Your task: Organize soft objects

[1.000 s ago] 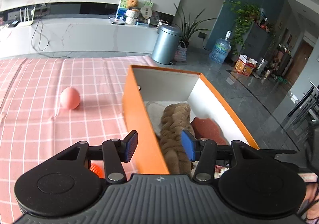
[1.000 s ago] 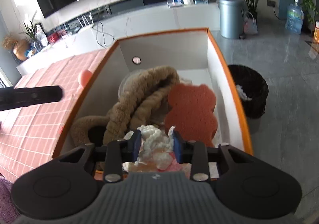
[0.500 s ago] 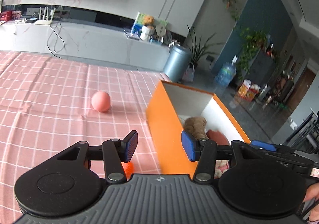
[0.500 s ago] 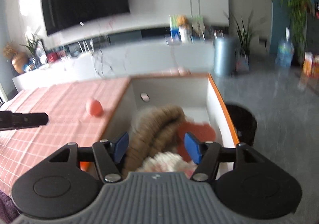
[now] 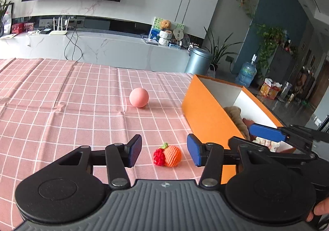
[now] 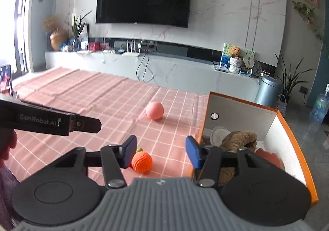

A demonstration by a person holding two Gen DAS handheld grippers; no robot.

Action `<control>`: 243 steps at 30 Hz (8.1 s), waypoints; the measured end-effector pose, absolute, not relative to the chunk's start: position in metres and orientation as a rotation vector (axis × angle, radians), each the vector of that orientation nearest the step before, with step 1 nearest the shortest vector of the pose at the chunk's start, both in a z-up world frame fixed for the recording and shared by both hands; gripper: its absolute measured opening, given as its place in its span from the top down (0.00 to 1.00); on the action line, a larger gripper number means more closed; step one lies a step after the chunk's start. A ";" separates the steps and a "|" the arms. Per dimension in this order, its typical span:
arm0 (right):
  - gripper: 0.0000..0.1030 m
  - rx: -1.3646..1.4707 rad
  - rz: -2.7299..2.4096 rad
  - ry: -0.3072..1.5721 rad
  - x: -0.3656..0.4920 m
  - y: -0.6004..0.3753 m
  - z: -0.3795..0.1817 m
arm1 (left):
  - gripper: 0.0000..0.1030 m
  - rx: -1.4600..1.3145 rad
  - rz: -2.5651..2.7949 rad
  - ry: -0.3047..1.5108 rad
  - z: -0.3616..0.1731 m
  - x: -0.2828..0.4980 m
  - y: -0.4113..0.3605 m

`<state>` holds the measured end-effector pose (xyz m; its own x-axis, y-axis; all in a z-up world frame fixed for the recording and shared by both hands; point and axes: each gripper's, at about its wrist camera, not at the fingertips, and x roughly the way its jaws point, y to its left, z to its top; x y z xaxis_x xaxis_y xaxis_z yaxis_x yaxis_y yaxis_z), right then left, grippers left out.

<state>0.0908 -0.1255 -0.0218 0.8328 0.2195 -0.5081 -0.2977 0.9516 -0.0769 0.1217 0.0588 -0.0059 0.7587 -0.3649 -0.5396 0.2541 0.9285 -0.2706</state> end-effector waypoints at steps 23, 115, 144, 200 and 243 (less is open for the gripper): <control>0.59 -0.415 0.476 0.762 0.200 -0.120 -0.041 | 0.21 -0.067 -0.503 0.694 -0.045 0.169 0.039; 0.62 -0.260 0.315 0.673 0.217 -0.225 0.037 | 0.42 0.092 -0.502 0.583 0.035 0.224 -0.039; 0.56 -0.298 0.170 0.809 0.286 -0.285 -0.052 | 0.42 0.486 -0.673 0.675 -0.044 0.282 -0.167; 0.03 0.081 -0.119 0.285 0.026 -0.254 0.016 | 0.00 0.157 -0.210 0.195 0.053 0.093 -0.058; 0.03 0.012 -0.181 0.356 -0.011 -0.210 -0.061 | 0.00 0.073 -0.091 0.525 -0.035 0.042 -0.035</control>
